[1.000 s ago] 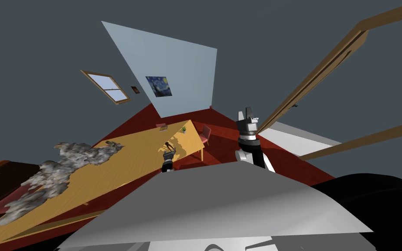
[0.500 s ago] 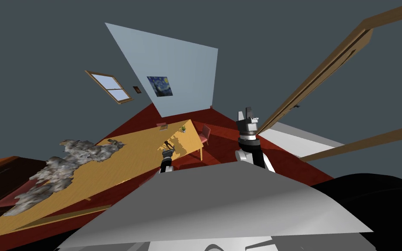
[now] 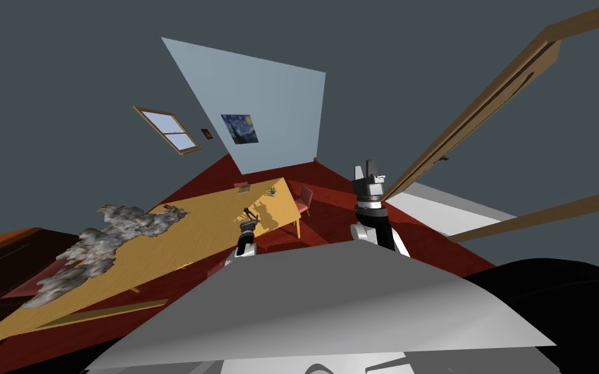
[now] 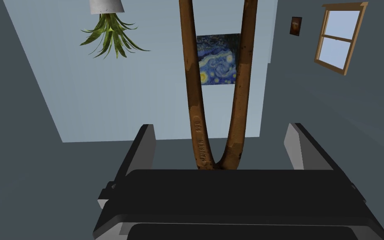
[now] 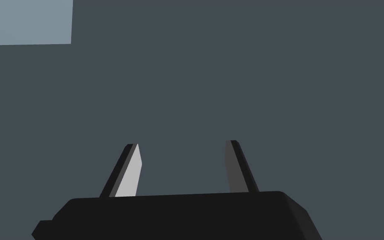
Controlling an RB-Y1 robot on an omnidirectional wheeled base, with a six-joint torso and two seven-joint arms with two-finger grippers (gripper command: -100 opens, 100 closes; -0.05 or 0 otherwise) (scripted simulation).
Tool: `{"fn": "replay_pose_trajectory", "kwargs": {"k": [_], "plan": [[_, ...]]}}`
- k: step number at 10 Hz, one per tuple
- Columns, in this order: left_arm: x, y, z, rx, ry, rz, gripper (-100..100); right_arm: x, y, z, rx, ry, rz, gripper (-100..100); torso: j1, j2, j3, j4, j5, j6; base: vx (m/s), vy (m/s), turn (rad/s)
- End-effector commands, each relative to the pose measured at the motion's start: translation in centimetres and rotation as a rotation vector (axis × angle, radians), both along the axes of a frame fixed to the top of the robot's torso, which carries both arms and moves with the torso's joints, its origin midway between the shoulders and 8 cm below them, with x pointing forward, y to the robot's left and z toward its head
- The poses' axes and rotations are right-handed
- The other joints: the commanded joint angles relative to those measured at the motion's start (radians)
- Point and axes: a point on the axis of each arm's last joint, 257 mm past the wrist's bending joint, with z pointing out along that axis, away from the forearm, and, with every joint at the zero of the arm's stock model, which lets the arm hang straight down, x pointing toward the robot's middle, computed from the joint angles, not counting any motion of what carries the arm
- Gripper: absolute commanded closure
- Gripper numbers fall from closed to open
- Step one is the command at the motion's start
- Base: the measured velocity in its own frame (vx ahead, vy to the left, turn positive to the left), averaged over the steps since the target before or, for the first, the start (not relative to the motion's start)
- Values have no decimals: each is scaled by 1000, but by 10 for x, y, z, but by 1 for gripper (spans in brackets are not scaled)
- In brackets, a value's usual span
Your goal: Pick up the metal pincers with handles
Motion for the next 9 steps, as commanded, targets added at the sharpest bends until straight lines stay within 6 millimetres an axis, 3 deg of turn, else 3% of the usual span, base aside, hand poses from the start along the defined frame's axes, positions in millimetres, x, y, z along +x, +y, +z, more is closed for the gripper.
{"fn": "replay_pose_trajectory", "kwargs": {"k": [1,2,4,6,7,9], "plan": [[0,0,0,0,0,0,0,0,0,0,0,0,0,0,0,0,0,0,0,0,-3,-5,-1],[1,-20,-2,0,2,-40,-100,0,0,0,0,0,0,0,1,-1,0,0,0,0,49,25,279],[1,-20,-2,0,2,-40,-100,0,0,0,0,0,0,0,3,-5,-3,-1,1,0,51,14,44],[3,-57,-4,-8,2,-110,-100,0,0,0,0,0,0,0,3,-5,-3,-1,1,-1,80,24,313],[3,-59,-5,-1,6,-118,-100,0,0,0,0,0,0,0,4,-8,-4,-2,1,-1,95,25,131],[3,-96,-5,-10,3,-183,-100,0,0,0,0,0,0,0,4,-7,-4,-2,1,-1,96,35,317]]}}
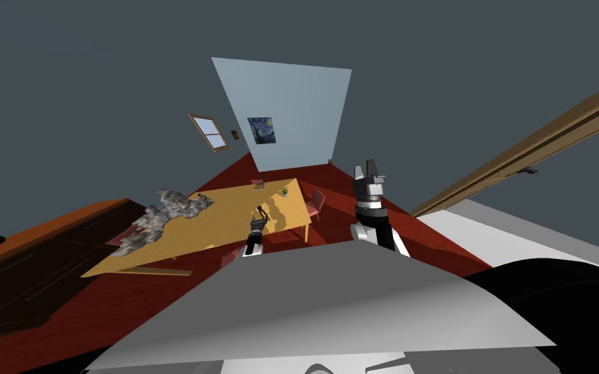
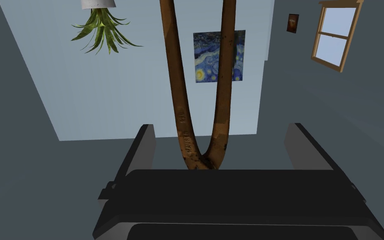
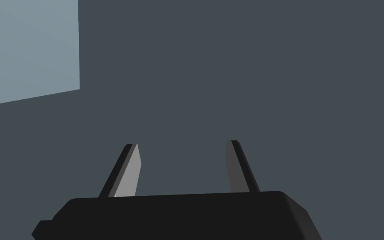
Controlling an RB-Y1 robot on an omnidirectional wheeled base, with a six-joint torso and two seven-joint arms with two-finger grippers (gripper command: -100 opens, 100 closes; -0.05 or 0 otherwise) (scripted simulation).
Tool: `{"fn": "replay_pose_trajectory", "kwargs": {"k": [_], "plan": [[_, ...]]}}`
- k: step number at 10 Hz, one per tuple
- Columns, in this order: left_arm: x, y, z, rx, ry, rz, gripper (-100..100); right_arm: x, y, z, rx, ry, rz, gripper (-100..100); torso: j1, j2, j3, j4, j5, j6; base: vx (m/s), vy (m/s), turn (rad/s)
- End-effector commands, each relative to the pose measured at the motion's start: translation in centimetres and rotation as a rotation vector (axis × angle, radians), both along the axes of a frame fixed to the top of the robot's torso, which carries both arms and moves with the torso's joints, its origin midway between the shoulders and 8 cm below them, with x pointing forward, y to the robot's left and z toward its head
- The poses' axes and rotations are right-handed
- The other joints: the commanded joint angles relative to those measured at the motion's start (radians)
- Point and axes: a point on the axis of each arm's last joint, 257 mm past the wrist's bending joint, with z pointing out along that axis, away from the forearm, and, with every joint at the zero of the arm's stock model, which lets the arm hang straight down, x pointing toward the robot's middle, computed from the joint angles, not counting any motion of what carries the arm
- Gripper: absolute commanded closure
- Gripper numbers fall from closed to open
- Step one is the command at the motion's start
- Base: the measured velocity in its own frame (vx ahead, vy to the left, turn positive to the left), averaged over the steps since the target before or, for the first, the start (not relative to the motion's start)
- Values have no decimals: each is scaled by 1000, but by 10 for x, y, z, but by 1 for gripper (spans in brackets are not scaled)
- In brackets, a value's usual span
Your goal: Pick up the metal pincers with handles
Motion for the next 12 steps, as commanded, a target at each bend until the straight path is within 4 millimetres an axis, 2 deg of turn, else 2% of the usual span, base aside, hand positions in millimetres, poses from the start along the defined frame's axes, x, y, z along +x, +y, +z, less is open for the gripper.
{"fn": "replay_pose_trajectory", "kwargs": {"k": [1,2,3,4,5,7,8,9,11,12], "plan": [[-2,-12,-3,4,2,-27,-100,0,0,0,0,0,0,0,0,0,0,0,0,0,91,10,94],[-2,-31,-2,1,1,-60,-100,0,0,0,0,0,0,0,-1,1,0,0,0,1,99,5,195],[-2,-32,-3,3,3,-63,-100,0,0,0,0,0,0,0,-1,0,0,0,0,0,75,3,115],[-4,-50,-3,1,5,-96,-100,0,0,0,0,0,0,0,-1,2,1,0,0,1,73,17,235],[-3,-50,-2,3,1,-97,-100,0,0,0,0,0,0,0,-1,2,1,0,0,0,61,9,141],[-5,-86,2,-7,-5,-153,-100,0,0,0,0,0,0,0,-1,3,1,1,0,1,92,13,304],[-5,-87,1,3,-2,-162,-100,0,0,0,0,0,0,0,-1,0,0,0,0,0,109,-7,119],[-6,-105,4,0,-6,-190,-100,0,0,0,0,0,0,0,-2,0,0,0,0,1,71,2,155],[-5,-101,2,2,-5,-187,-100,0,0,0,0,0,0,0,-2,6,4,1,0,1,-11,-10,26],[-6,-102,2,1,-5,-188,100,0,0,0,0,0,0,0,-1,7,4,2,0,1,0,0,0]]}}
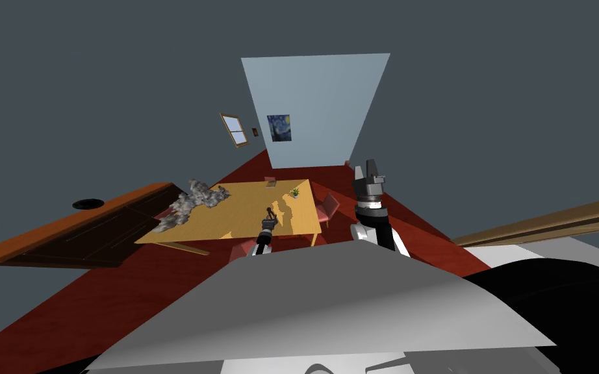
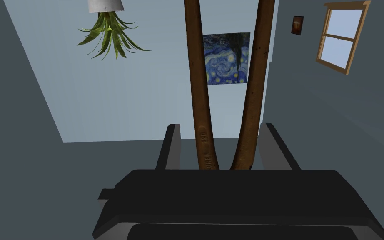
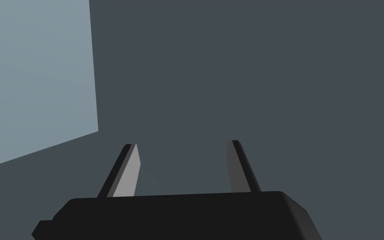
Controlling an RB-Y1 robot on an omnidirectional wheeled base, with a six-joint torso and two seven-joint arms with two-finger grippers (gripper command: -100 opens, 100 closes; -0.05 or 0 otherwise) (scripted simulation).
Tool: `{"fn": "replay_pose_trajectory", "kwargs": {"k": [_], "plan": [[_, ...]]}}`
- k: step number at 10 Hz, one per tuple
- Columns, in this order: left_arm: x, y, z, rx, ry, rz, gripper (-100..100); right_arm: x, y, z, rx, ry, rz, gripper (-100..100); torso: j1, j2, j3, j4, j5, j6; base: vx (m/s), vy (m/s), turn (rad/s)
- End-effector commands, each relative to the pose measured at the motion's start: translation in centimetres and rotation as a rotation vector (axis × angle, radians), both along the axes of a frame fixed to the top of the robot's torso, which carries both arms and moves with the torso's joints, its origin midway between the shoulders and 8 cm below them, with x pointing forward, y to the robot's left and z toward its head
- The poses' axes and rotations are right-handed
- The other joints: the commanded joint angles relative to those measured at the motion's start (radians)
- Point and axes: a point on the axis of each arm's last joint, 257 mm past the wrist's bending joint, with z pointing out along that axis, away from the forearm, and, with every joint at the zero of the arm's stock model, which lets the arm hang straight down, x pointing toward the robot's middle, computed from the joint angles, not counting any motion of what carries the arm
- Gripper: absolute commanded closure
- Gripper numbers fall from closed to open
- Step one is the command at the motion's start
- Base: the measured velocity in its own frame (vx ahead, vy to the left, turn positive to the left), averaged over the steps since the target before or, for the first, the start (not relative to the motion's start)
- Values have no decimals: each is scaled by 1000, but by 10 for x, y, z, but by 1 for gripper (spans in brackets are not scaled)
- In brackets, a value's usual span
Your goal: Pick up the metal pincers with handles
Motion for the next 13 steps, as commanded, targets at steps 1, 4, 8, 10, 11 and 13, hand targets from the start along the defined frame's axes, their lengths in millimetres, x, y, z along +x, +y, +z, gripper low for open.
{"fn": "replay_pose_trajectory", "kwargs": {"k": [1,4,8,10,11,13], "plan": [[0,0,0,0,0,0,100,0,0,0,0,0,0,0,0,0,0,0,0,0,0,0,0],[0,0,0,-1,0,0,100,0,0,0,0,0,0,0,0,0,0,0,0,0,0,0,0],[3,49,-5,11,8,83,100,0,0,0,0,0,0,0,2,0,-1,-1,1,2,-57,4,-227],[4,69,-4,7,5,121,100,0,0,0,0,0,0,0,2,0,-1,-2,1,1,-85,-10,-168],[4,86,-6,15,10,149,100,0,0,0,0,0,0,0,2,-1,-2,-3,1,1,-120,-24,-369],[4,107,-5,7,7,192,100,0,0,0,0,0,0,0,3,-1,-2,-3,1,0,-87,-12,-184]]}}
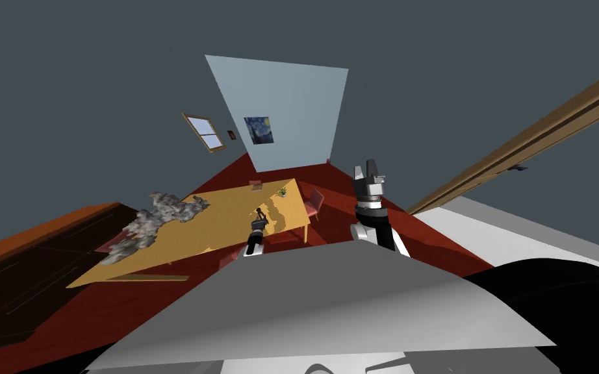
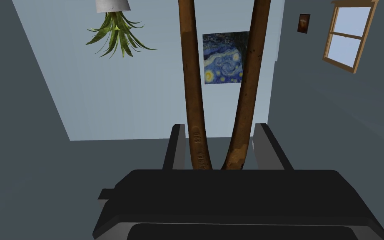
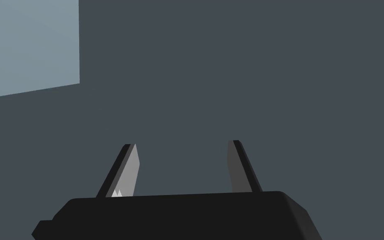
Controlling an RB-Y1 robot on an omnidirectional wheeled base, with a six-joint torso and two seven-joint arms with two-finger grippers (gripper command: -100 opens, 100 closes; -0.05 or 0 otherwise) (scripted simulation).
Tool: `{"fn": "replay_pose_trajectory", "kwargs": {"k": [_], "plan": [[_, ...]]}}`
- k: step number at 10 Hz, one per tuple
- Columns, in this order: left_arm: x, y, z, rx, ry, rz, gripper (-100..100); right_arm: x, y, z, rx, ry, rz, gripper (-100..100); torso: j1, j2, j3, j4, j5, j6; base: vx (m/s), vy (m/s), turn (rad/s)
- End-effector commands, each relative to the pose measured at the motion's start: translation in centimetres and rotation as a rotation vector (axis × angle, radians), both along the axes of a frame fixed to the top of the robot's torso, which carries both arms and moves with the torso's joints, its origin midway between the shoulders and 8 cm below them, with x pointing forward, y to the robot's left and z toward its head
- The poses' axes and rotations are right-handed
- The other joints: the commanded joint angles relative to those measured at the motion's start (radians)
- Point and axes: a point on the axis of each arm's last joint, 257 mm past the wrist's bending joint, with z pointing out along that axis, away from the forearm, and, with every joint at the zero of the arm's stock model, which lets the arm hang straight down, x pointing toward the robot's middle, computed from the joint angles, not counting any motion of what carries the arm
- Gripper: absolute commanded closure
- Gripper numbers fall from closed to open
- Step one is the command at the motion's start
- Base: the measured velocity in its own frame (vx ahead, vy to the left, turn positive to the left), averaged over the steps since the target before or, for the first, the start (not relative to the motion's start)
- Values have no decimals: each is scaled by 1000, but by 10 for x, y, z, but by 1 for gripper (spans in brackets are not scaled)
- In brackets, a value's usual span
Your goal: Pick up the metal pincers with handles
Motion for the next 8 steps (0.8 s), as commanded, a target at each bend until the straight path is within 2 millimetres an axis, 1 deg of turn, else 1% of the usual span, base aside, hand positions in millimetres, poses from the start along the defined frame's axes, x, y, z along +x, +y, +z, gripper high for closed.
{"fn": "replay_pose_trajectory", "kwargs": {"k": [1,2,3,4,5,6,7,8], "plan": [[-3,29,2,10,1,48,100,0,0,0,0,0,0,0,0,0,0,0,0,0,-121,-33,-351],[-3,32,2,-1,-3,58,100,0,0,0,0,0,0,0,-1,1,1,0,0,0,-103,-20,-124],[-4,50,3,3,-3,93,100,0,0,0,0,0,0,0,0,1,0,0,0,-1,-88,-21,-185],[-4,68,5,13,-4,123,100,0,0,0,0,0,0,0,1,0,0,0,0,-1,-112,-25,-392],[-5,71,5,0,-6,136,100,0,0,0,0,0,0,0,0,0,0,0,1,1,-84,-25,-157],[-6,90,7,3,-7,173,100,0,0,0,0,0,0,0,0,0,0,0,0,-1,-71,-38,-198],[-7,79,5,4,-7,152,100,0,0,0,0,0,0,0,0,-1,0,0,0,-1,-34,-13,-43],[-8,82,5,4,-6,156,0,0,0,0,0,0,0,0,1,-3,-2,-1,1,-1,-7,-3,9]]}}
